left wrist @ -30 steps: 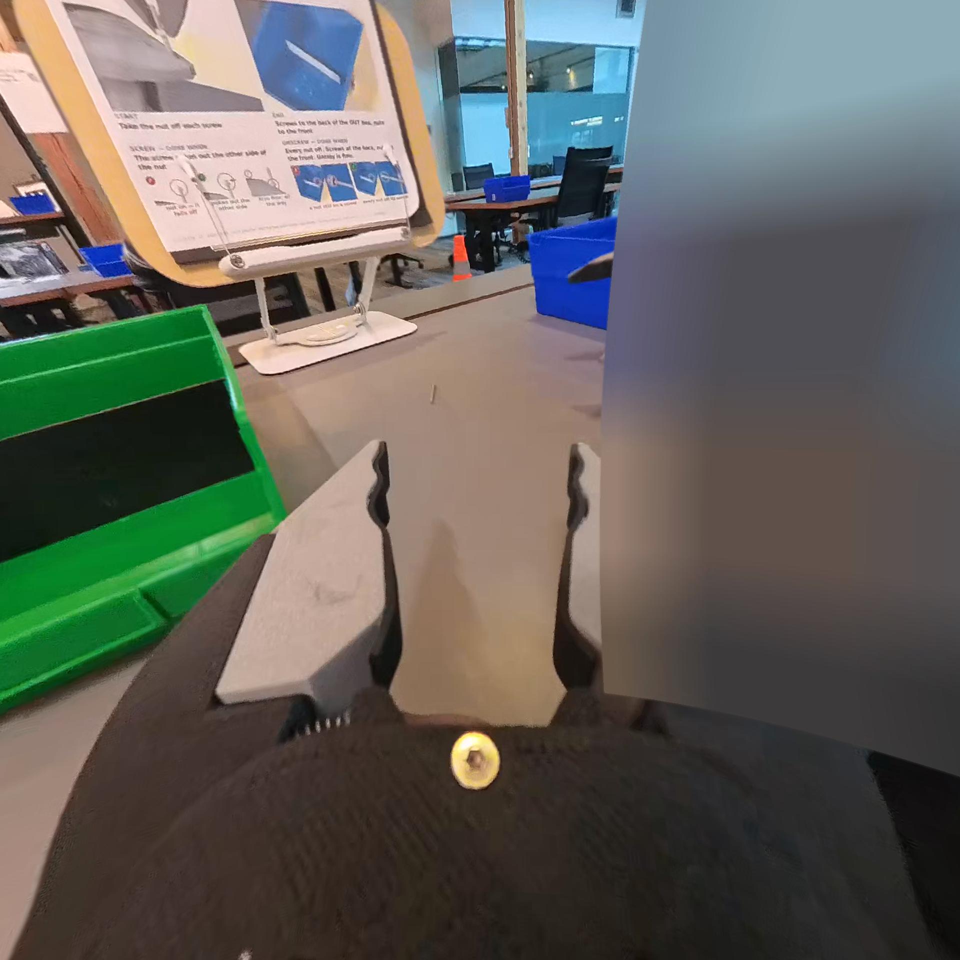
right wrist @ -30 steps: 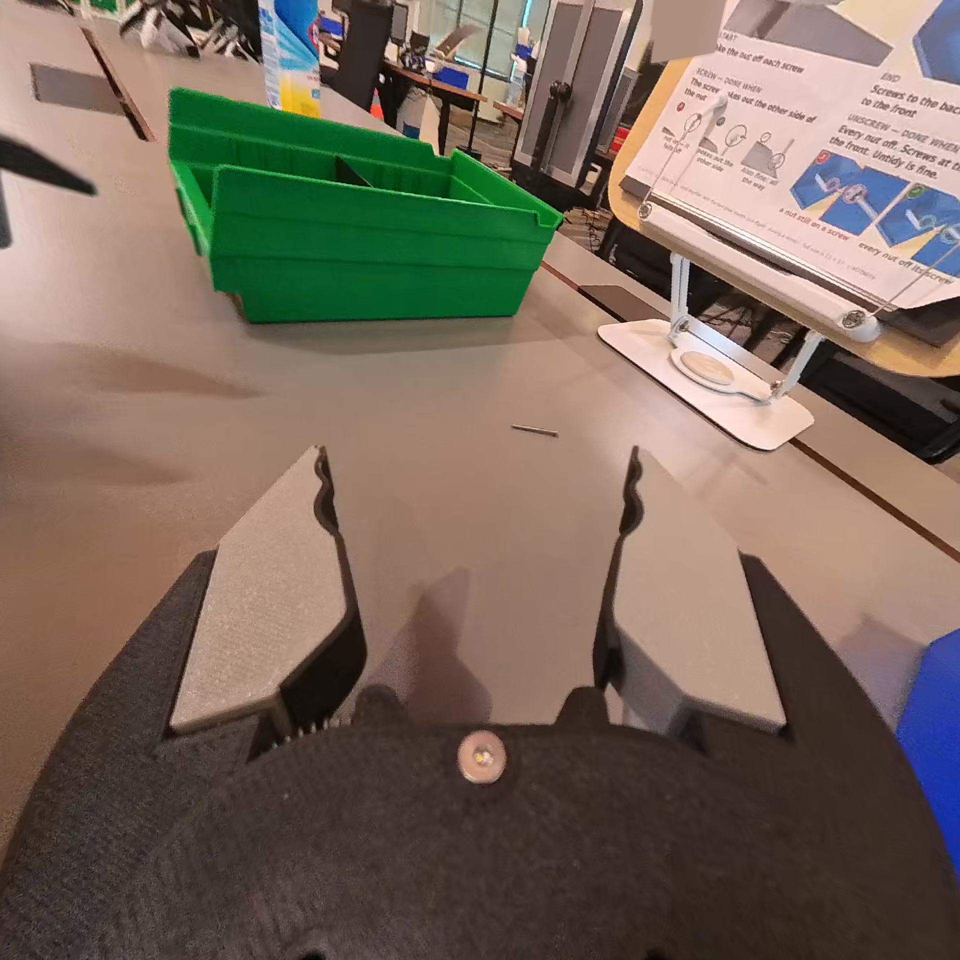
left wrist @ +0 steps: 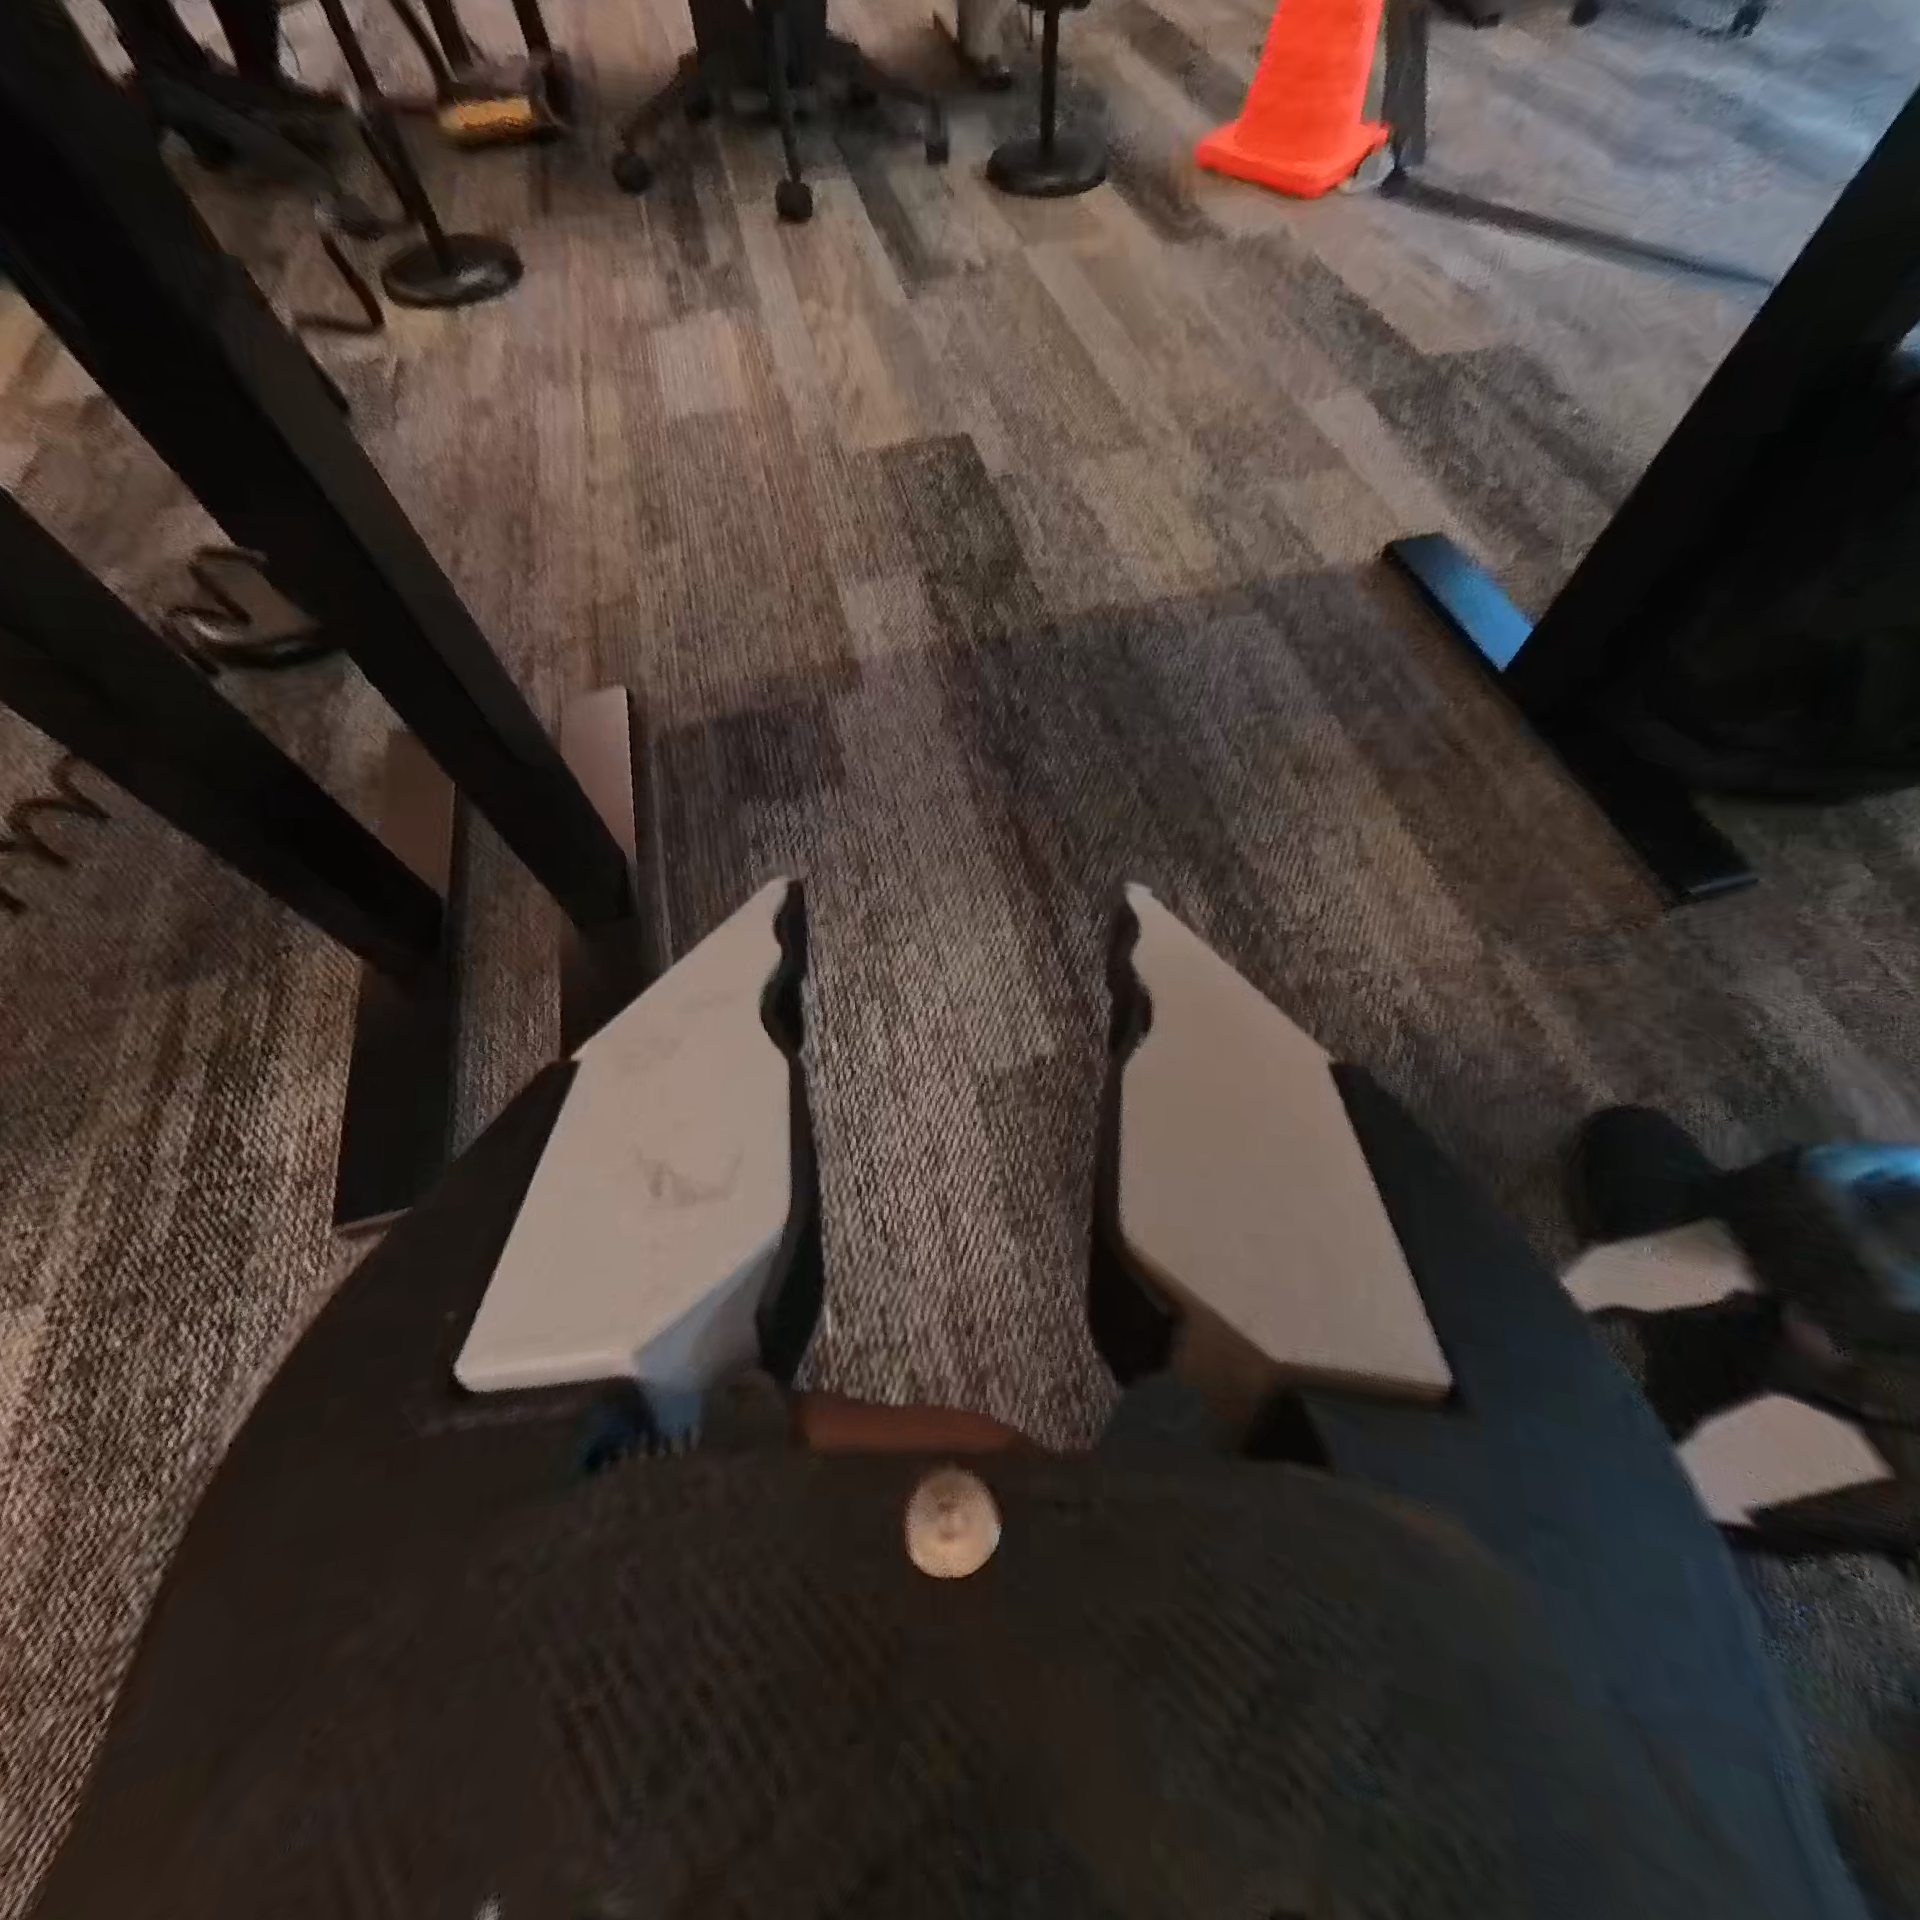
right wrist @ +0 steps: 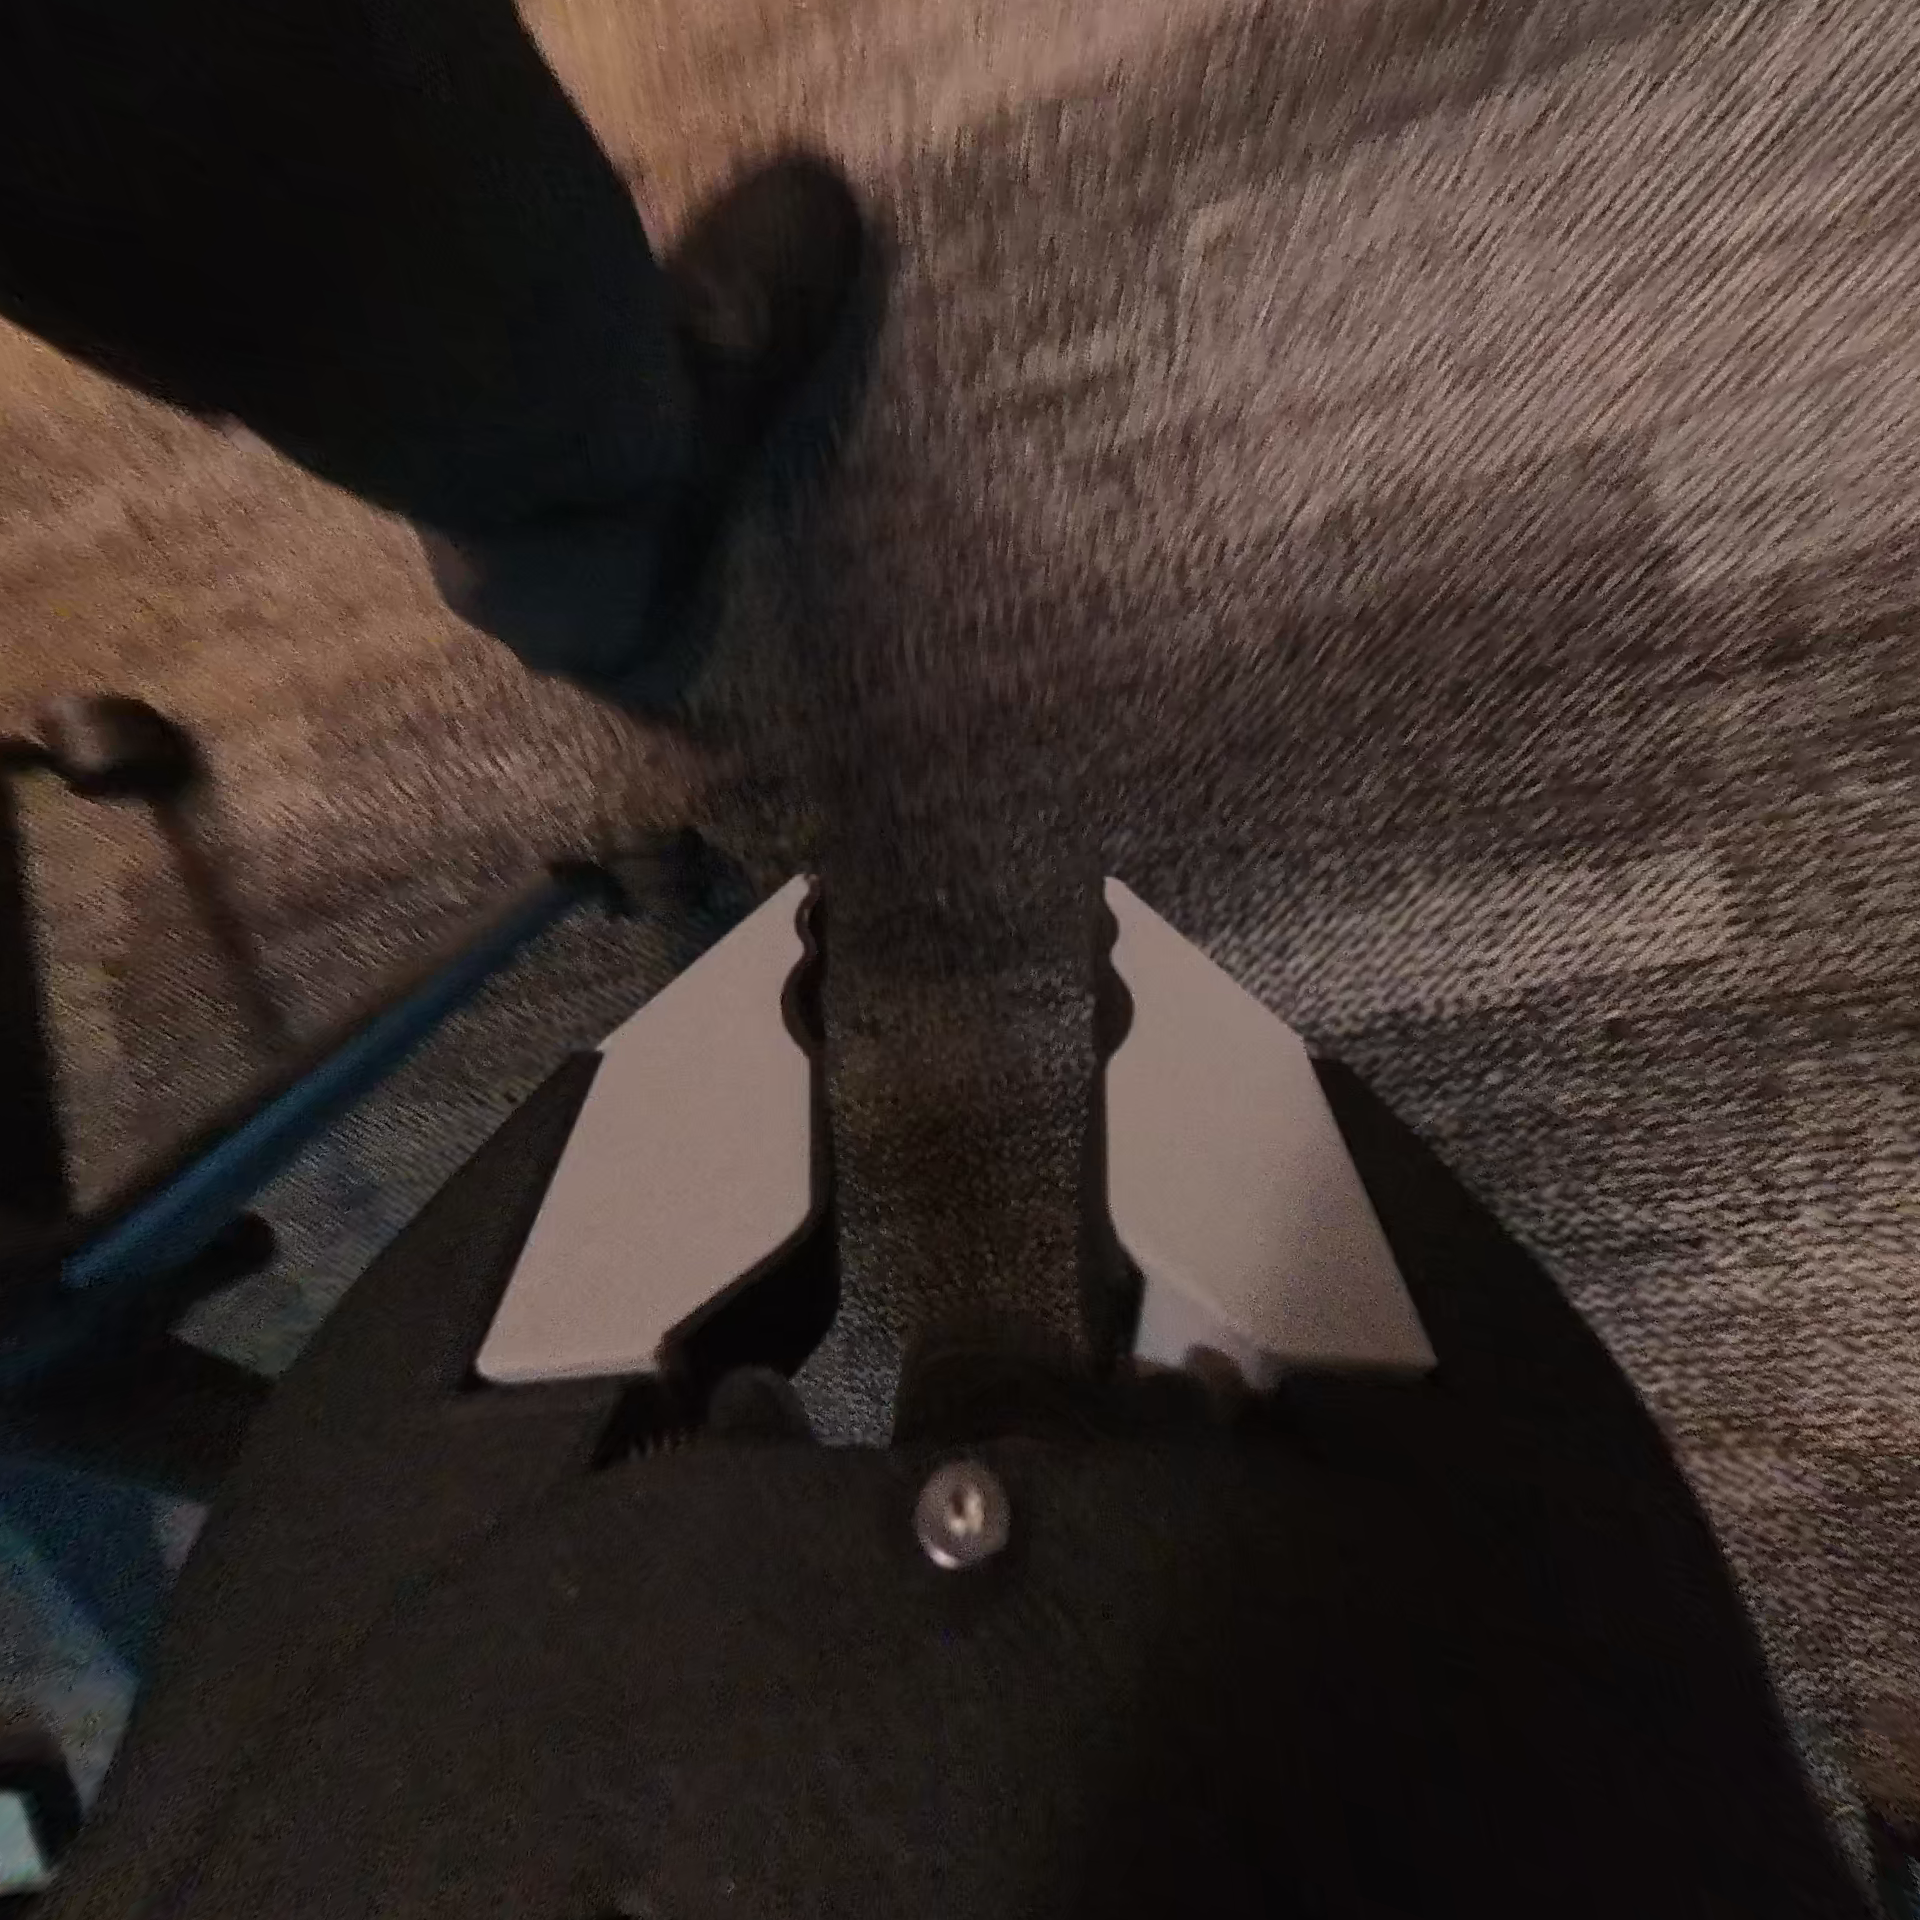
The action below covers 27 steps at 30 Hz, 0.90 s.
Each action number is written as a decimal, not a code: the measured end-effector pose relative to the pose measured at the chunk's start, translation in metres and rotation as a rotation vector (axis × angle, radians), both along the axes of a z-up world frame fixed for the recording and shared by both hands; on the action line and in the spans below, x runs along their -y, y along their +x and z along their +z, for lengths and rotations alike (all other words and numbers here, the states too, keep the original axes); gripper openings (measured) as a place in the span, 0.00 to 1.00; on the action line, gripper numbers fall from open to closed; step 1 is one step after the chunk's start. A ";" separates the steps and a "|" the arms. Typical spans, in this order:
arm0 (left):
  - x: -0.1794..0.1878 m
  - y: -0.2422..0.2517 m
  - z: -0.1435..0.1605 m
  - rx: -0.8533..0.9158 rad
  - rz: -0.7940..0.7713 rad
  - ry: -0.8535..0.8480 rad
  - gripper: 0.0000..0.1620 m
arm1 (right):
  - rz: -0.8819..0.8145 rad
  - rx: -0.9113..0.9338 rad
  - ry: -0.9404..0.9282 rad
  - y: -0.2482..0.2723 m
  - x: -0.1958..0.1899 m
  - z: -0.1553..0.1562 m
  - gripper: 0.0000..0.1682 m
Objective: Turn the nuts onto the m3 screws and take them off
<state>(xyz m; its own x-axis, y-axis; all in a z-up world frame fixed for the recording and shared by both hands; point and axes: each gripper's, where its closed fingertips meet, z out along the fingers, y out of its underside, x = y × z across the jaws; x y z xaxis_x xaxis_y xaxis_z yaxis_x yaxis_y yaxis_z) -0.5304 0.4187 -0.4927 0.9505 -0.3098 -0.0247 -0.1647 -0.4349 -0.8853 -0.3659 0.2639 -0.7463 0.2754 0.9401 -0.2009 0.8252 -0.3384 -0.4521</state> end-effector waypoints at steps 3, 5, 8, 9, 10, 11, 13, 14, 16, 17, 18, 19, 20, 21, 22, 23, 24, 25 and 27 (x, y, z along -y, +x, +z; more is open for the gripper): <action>0.000 -0.014 -0.026 -0.020 0.009 -0.093 0.35 | -0.013 0.075 -0.038 0.002 0.023 -0.080 0.27; 0.004 -0.019 -0.035 -0.029 -0.017 -0.154 0.36 | -0.013 0.094 -0.063 -0.002 0.036 -0.126 0.27; 0.019 -0.038 -0.048 -0.057 0.013 -0.201 0.34 | 0.044 0.137 -0.019 -0.007 0.044 -0.183 0.26; 0.024 -0.044 -0.049 -0.052 0.022 -0.207 0.34 | 0.048 0.153 -0.010 -0.006 0.045 -0.198 0.25; 0.029 -0.051 -0.048 -0.048 0.033 -0.201 0.34 | 0.036 0.157 -0.026 -0.007 0.047 -0.210 0.24; 0.032 -0.057 -0.047 -0.044 0.049 -0.195 0.34 | 0.019 0.158 -0.050 -0.008 0.050 -0.221 0.22; 0.036 -0.066 -0.047 -0.017 0.063 -0.201 0.34 | -0.017 0.161 -0.065 -0.007 0.052 -0.236 0.19; 0.038 -0.068 -0.048 -0.007 0.066 -0.206 0.34 | -0.024 0.167 -0.080 -0.007 0.055 -0.242 0.19; 0.042 -0.078 -0.054 -0.030 0.086 -0.232 0.35 | -0.031 0.189 -0.080 -0.006 0.058 -0.254 0.17; 0.044 -0.084 -0.058 -0.050 0.101 -0.251 0.35 | -0.039 0.195 -0.075 -0.007 0.058 -0.259 0.17; 0.046 -0.088 -0.060 -0.058 0.111 -0.261 0.35 | -0.050 0.199 -0.077 -0.008 0.058 -0.264 0.17; 0.047 -0.090 -0.061 -0.050 0.113 -0.266 0.34 | -0.057 0.200 -0.084 -0.009 0.059 -0.267 0.17; 0.048 -0.091 -0.061 -0.034 0.114 -0.269 0.34 | -0.060 0.201 -0.088 -0.011 0.060 -0.270 0.16; 0.048 -0.092 -0.060 -0.018 0.117 -0.271 0.34 | -0.058 0.205 -0.090 -0.012 0.061 -0.273 0.16; 0.048 -0.094 -0.059 -0.008 0.119 -0.271 0.34 | -0.052 0.213 -0.088 -0.013 0.063 -0.276 0.16; 0.048 -0.095 -0.059 -0.002 0.121 -0.269 0.34 | -0.050 0.221 -0.074 -0.013 0.062 -0.279 0.16; 0.047 -0.096 -0.058 0.003 0.122 -0.267 0.34 | -0.053 0.226 -0.067 -0.012 0.061 -0.281 0.16; 0.047 -0.096 -0.057 0.011 0.121 -0.267 0.34 | -0.060 0.230 -0.067 -0.012 0.060 -0.284 0.16; 0.046 -0.093 -0.057 0.030 0.114 -0.271 0.34 | -0.068 0.232 -0.065 -0.013 0.060 -0.288 0.16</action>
